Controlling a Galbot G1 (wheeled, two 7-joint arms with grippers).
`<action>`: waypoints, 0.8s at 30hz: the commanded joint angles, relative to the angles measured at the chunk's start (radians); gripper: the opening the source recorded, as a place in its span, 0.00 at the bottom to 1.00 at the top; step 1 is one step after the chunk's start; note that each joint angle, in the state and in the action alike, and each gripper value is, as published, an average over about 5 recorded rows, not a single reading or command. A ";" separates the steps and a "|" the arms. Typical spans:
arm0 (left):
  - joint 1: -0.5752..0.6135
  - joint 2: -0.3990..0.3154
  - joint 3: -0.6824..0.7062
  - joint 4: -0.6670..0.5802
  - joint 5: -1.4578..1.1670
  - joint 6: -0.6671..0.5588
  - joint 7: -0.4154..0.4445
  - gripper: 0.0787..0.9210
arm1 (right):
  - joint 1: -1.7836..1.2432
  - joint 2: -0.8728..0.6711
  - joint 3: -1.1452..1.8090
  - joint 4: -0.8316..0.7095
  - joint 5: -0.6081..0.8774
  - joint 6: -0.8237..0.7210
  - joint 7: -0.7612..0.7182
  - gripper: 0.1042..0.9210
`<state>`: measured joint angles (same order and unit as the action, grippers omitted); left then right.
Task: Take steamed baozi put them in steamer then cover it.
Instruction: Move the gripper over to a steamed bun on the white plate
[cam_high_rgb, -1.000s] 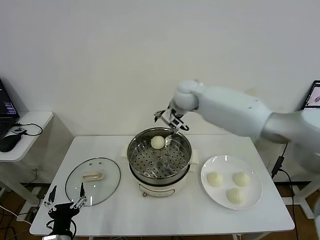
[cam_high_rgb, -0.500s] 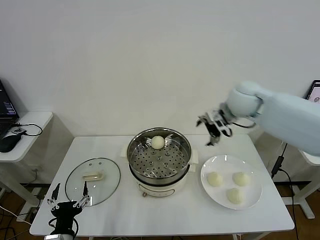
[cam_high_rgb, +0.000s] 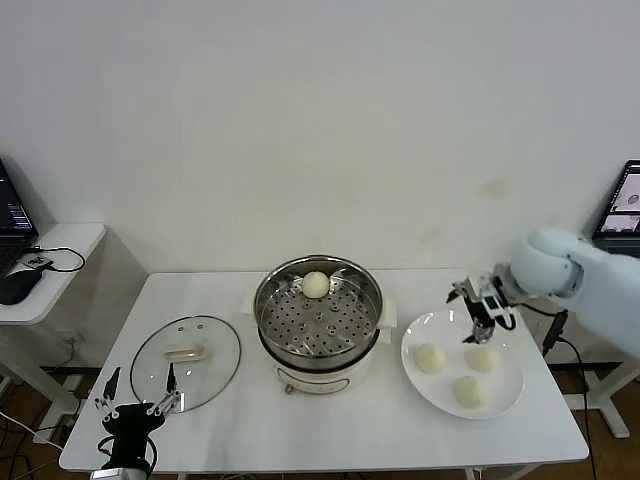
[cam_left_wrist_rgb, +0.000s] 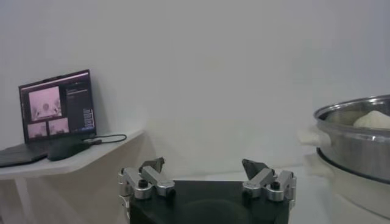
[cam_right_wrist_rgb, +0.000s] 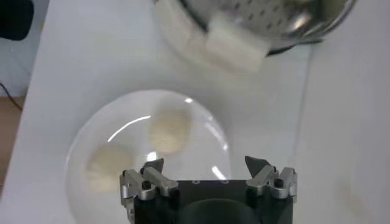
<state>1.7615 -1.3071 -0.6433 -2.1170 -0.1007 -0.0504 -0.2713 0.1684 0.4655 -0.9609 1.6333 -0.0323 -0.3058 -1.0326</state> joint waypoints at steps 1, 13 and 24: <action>-0.001 -0.004 -0.003 0.008 0.005 0.001 0.000 0.88 | -0.254 0.016 0.142 -0.058 -0.084 0.000 0.007 0.88; 0.008 -0.005 -0.028 0.013 0.004 -0.004 0.001 0.88 | -0.315 0.188 0.211 -0.201 -0.141 0.018 0.028 0.88; 0.006 -0.006 -0.031 0.016 0.009 -0.008 0.000 0.88 | -0.311 0.255 0.202 -0.240 -0.141 0.008 0.035 0.88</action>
<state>1.7670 -1.3125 -0.6737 -2.1014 -0.0925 -0.0580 -0.2709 -0.1107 0.6676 -0.7834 1.4346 -0.1582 -0.2974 -1.0004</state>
